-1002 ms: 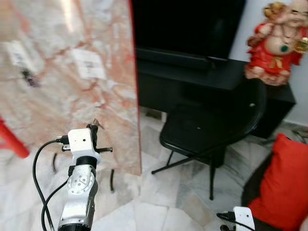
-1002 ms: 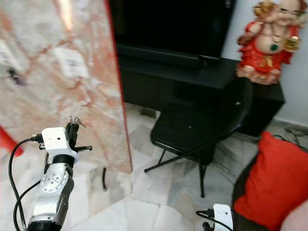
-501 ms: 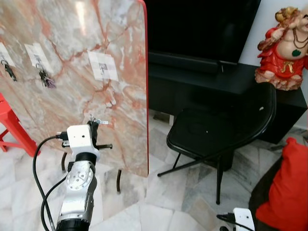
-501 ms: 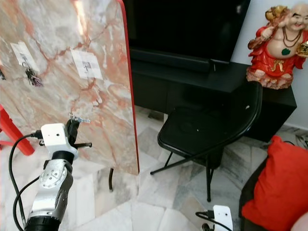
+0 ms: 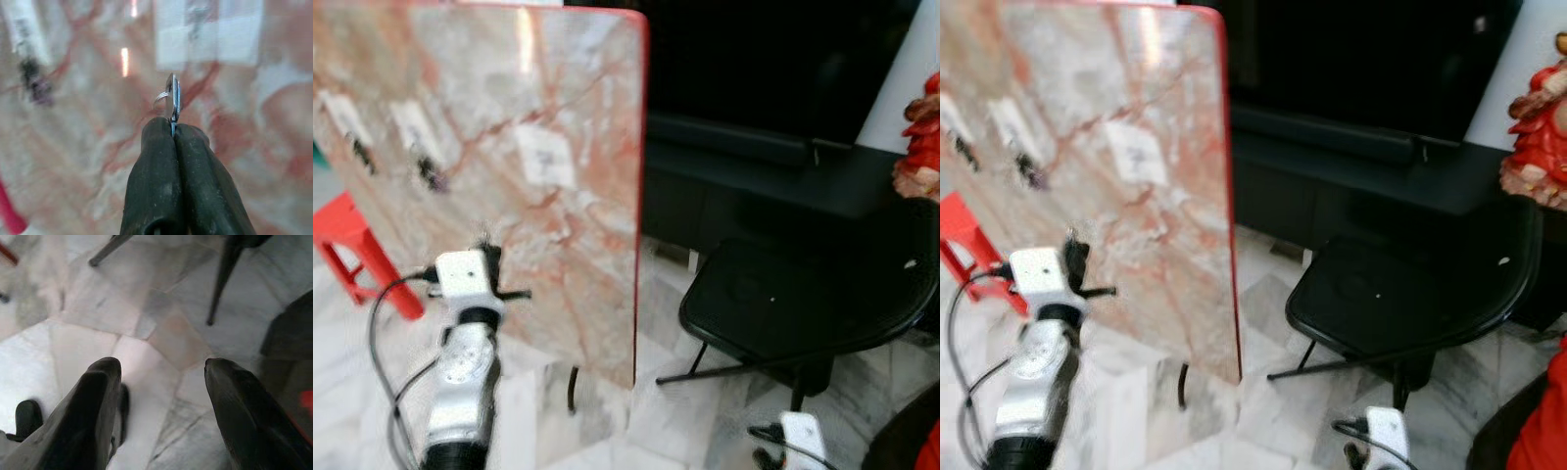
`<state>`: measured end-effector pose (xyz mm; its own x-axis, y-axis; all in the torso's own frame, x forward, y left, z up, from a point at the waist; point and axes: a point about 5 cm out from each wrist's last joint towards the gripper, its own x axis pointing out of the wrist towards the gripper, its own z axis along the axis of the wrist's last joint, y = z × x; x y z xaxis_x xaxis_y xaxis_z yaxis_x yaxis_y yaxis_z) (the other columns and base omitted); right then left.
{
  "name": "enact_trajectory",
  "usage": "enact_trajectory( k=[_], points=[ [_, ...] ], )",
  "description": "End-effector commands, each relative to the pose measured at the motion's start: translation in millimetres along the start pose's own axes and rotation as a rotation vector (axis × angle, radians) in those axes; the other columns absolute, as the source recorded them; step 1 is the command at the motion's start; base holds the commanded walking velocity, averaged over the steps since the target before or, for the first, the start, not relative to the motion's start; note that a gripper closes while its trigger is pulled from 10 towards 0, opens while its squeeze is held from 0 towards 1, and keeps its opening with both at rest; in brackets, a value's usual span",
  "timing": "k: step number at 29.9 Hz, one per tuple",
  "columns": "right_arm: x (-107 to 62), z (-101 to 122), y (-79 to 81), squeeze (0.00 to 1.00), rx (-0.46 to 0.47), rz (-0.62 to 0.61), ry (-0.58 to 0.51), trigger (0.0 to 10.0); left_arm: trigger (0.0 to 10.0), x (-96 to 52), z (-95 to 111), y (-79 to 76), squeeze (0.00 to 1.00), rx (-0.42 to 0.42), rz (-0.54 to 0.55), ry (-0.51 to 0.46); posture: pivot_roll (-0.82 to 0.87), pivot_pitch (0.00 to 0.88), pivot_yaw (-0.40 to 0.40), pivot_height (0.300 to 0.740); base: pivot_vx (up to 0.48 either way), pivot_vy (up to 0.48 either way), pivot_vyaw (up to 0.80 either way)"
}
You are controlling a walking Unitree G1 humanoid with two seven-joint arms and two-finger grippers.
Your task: Hang keys on a hook
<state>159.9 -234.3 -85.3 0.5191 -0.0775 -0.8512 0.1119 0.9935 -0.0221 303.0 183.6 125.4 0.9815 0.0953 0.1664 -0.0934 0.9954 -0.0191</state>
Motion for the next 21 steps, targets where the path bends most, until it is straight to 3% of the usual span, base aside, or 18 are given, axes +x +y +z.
enact_trajectory(
  k=[1,7,21],
  points=[
    [2.4,8.9,9.1,0.0,0.004,0.024,-0.024,10.0,10.0,1.9,4.8,12.2,0.0,0.022,0.032,-0.013,-0.01,0.0,-0.022,0.74,0.341,0.0,0.0],
    [2.4,8.9,9.0,0.0,-0.002,0.029,-0.024,10.0,10.0,1.1,5.5,10.8,0.0,0.035,0.029,-0.017,-0.01,0.0,-0.024,0.74,0.327,0.0,0.0],
    [2.5,9.8,10.1,0.0,0.004,0.032,-0.033,10.0,10.0,-0.9,3.2,-0.9,0.0,0.074,-0.044,-0.019,0.0,0.0,-0.024,0.74,0.0,0.0,0.0]
  ],
)
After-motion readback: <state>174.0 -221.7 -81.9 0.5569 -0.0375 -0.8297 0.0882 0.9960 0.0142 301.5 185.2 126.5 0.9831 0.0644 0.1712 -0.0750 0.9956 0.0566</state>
